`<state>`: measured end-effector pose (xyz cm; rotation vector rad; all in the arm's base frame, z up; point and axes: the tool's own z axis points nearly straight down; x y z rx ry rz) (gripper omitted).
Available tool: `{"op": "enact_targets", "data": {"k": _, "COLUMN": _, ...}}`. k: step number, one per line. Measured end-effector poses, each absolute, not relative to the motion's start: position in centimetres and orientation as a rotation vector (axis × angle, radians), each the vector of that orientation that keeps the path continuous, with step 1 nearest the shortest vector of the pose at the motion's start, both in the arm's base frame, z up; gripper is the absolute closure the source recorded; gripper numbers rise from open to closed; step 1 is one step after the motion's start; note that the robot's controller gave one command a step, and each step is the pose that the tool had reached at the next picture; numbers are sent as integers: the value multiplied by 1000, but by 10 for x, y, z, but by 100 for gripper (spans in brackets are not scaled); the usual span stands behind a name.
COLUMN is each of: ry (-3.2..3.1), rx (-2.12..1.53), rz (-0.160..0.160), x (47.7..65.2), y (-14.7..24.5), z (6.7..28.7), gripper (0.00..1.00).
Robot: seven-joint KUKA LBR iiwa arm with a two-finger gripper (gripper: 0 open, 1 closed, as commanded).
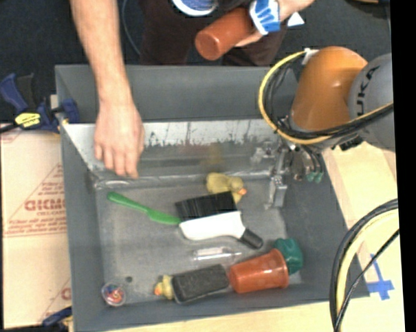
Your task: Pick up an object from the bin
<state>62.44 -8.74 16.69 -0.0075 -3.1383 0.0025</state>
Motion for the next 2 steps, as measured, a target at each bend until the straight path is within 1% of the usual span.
{"op": "enact_targets", "data": {"k": 1, "ry": -3146, "rx": -5, "rz": 4, "x": 626, "y": -87, "z": 172, "gripper": 0}}
{"op": "enact_targets", "data": {"k": 2, "ry": -3153, "rx": 96, "rz": 8, "x": 619, "y": -53, "z": 119, "gripper": 0}}
